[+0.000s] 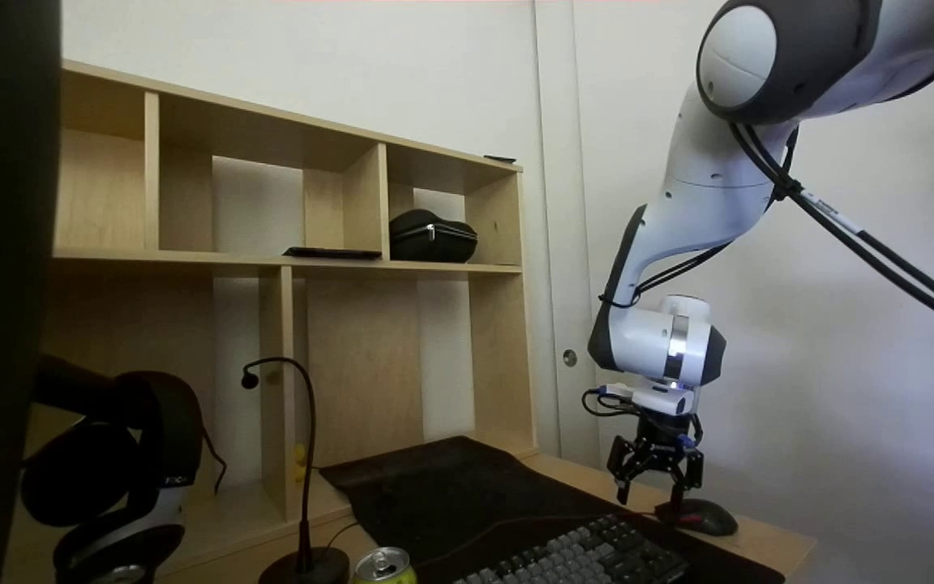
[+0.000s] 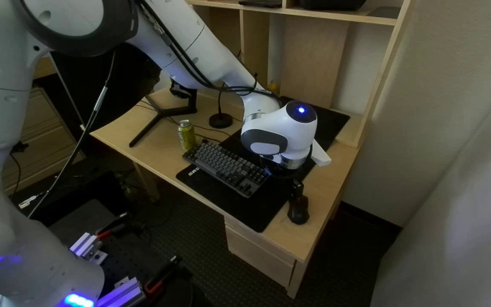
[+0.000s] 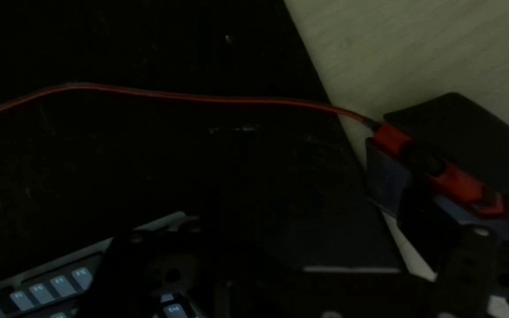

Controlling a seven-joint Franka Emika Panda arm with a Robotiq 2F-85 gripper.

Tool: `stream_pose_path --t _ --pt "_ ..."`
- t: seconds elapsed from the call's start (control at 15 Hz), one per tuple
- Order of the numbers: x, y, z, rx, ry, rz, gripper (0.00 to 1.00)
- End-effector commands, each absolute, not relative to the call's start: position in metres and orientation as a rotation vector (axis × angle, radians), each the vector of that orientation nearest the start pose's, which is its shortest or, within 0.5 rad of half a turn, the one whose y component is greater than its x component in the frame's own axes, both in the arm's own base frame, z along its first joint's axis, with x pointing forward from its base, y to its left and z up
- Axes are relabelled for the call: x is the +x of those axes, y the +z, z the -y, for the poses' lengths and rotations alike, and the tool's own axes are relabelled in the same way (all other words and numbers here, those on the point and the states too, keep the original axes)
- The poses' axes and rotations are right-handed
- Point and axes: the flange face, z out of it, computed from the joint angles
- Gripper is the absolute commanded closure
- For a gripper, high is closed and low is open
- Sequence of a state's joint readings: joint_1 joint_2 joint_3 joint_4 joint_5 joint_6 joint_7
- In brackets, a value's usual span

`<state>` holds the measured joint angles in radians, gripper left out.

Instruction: Press on the keyboard then slightly move the mouse to the right

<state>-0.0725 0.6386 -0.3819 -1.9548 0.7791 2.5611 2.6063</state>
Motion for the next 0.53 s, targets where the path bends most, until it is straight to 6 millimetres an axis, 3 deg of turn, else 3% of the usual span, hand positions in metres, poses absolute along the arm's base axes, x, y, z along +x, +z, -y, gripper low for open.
stream_pose_path --t 0.0,0.2,0.47 --pt "0.55 0.169 0.274 0.727 0.23 -2.884 0.0" --pt "0.553 0.151 0.285 0.76 0.238 -2.896 0.0" --pt "0.558 0.143 0.291 0.752 0.247 -2.891 0.0"
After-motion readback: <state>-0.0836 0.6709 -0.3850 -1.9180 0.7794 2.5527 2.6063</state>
